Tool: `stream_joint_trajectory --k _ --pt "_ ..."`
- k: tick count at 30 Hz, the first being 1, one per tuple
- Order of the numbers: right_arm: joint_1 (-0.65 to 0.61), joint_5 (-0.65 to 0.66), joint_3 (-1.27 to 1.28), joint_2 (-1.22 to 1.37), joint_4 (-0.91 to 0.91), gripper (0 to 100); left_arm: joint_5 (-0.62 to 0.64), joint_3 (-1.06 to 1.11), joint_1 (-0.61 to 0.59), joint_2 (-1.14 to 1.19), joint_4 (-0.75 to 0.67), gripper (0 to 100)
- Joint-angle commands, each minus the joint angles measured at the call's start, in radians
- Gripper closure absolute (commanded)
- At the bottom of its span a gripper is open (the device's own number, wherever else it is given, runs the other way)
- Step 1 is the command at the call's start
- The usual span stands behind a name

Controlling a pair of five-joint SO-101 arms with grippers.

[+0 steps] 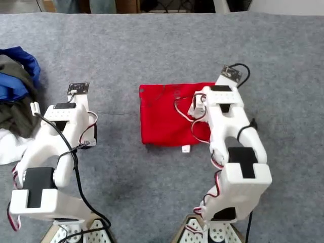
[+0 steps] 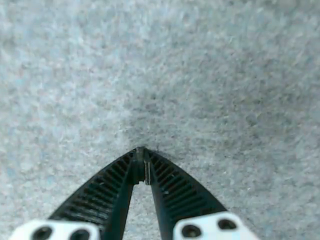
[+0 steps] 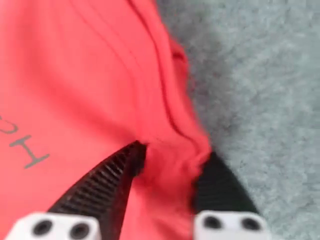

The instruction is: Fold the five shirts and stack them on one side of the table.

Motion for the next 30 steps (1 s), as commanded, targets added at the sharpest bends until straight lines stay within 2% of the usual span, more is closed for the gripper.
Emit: stream_joint_trajectory --k 1,6,11,22,30 --pt "-0.023 0.023 -0.027 0.022 0.015 97.6 -0.008 0.002 -0.008 -0.037 -0.006 97" --pt "-0.020 0.048 -0.031 0.015 0.015 98.5 -0.008 0.004 -0.008 -0.037 -0.006 97" --pt "-0.011 0.110 -0.145 0.015 0.104 98.5 -0.008 0.005 -0.008 -0.035 -0.006 97" --pt "0.080 0.371 -0.598 0.022 0.400 98.5 -0.008 0.005 -0.008 -0.035 -0.006 97" --pt "0.210 0.549 -0.760 0.073 0.419 98.4 -0.008 0.005 -0.007 -0.035 -0.006 97"
